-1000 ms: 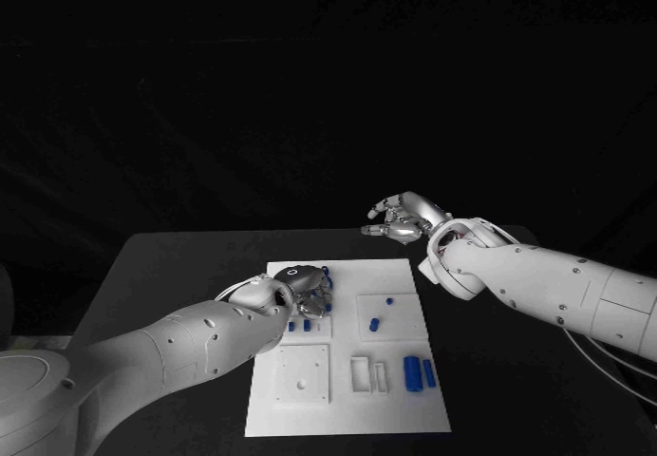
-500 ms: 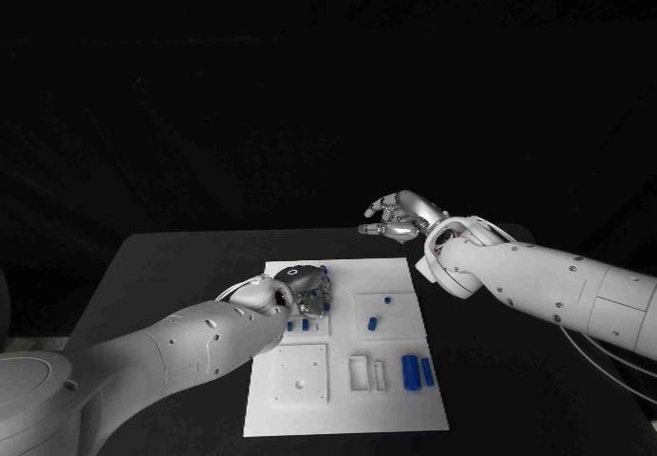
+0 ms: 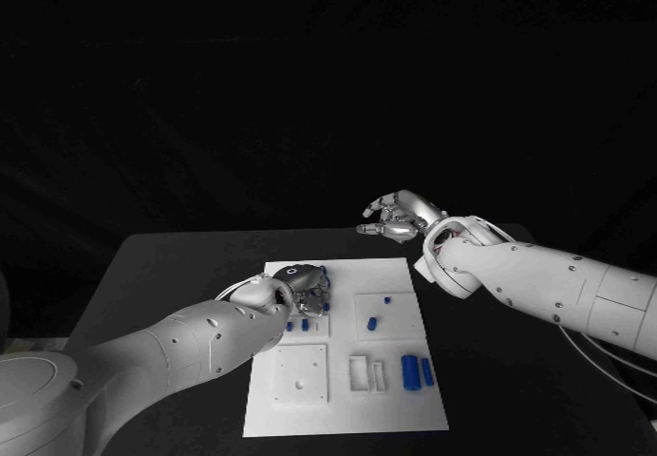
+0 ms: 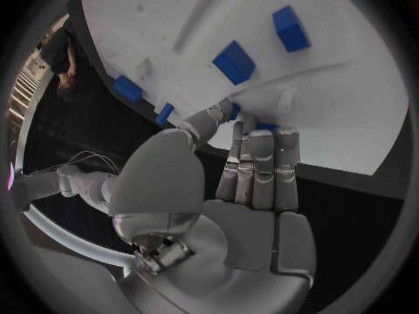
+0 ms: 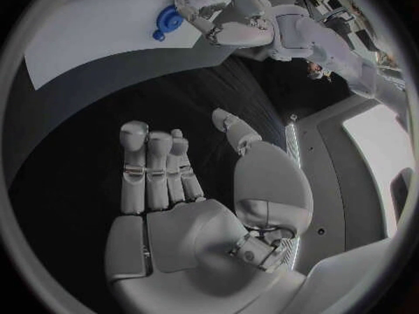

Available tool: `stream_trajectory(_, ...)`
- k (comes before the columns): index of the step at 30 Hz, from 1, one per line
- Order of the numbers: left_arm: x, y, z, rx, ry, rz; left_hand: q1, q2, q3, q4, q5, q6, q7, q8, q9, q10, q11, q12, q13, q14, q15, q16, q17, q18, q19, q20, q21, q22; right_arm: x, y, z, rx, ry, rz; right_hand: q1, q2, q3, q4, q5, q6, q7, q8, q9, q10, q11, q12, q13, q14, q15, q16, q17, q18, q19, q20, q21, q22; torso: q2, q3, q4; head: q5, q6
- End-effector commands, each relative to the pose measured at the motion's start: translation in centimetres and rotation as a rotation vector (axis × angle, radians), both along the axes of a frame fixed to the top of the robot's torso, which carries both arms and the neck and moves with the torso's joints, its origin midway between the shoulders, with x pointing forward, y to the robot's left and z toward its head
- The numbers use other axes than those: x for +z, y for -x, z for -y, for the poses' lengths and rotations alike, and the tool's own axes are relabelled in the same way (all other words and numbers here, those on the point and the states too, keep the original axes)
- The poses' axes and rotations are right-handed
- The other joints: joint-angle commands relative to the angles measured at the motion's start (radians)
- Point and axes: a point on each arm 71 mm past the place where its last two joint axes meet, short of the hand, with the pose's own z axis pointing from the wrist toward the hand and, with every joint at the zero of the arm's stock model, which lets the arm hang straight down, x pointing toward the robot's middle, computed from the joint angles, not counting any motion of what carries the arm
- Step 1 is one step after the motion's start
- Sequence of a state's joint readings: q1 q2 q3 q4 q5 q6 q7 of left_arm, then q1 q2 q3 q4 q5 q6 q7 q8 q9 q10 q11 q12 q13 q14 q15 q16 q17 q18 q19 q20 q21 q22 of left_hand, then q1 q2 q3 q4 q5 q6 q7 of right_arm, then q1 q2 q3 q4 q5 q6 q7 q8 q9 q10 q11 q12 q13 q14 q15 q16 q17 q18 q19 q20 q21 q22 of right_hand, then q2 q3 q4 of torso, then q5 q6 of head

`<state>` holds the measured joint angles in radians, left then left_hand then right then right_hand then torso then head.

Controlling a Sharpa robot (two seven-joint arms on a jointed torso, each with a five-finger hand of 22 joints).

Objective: Assemble the parts on the task board

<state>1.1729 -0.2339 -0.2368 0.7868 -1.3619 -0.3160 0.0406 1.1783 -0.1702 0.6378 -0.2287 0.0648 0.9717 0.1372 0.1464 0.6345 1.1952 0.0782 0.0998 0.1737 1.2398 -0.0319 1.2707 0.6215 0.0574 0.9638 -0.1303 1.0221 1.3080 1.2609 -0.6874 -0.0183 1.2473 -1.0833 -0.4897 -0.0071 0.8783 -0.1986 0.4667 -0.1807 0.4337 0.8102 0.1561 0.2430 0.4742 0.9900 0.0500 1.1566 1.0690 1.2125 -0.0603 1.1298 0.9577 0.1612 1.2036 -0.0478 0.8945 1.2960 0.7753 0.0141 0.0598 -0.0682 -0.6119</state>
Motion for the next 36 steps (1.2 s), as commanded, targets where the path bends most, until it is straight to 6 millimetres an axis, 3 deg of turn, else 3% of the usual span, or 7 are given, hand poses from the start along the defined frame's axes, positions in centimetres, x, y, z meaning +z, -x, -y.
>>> stream_trajectory(1,-0.2,0.1,0.3,-0.011,-0.003,-0.025,0.002,0.011,-0.003,0.004,-0.001,0.002,0.002,0.007,-0.002,0.009,0.002,-0.006,-0.001,0.010,-0.002,0.007,0.002,0.086,0.006,-0.001,0.008,0.018,0.1,0.0,-0.2,0.015,0.009,0.002,-0.001,0.008,0.002,0.005,0.001,0.002,0.007,0.001,-0.001,-0.009,-0.001,0.006,-0.001,0.004,-0.001,-0.003,-0.001,0.101,0.001,-0.009,-0.006,0.001,0.000,-0.0001,0.0005,-0.004,-0.001)
stream_trajectory(19,-1.0,0.5,0.8,-0.021,-0.007,-0.048,-0.007,0.015,-0.011,0.003,-0.003,0.012,-0.002,0.015,-0.008,0.022,-0.001,-0.008,-0.003,0.020,-0.006,0.028,0.008,0.089,0.012,-0.004,0.016,0.017,0.3,0.1,-0.4,0.020,0.009,0.004,-0.001,0.008,0.002,0.004,0.000,0.003,0.007,0.002,-0.001,-0.009,-0.001,0.007,-0.002,0.004,-0.001,-0.003,-0.001,0.101,0.001,-0.010,-0.006,0.002,0.000,-0.0011,0.0013,-0.010,-0.006)
stream_trajectory(36,-1.6,0.5,0.8,-0.017,-0.028,-0.072,0.008,0.042,-0.003,-0.012,0.001,0.048,-0.017,0.040,-0.011,0.064,-0.015,0.002,0.001,0.032,-0.019,0.047,0.009,0.089,0.016,-0.012,0.023,0.016,0.4,0.1,-0.5,0.023,0.011,0.006,0.000,0.008,0.002,0.004,-0.001,0.004,0.007,0.002,-0.001,-0.009,-0.001,0.007,-0.003,0.005,-0.001,-0.003,-0.001,0.101,0.002,-0.010,-0.007,0.002,-0.001,-0.0012,0.0016,-0.016,-0.011)
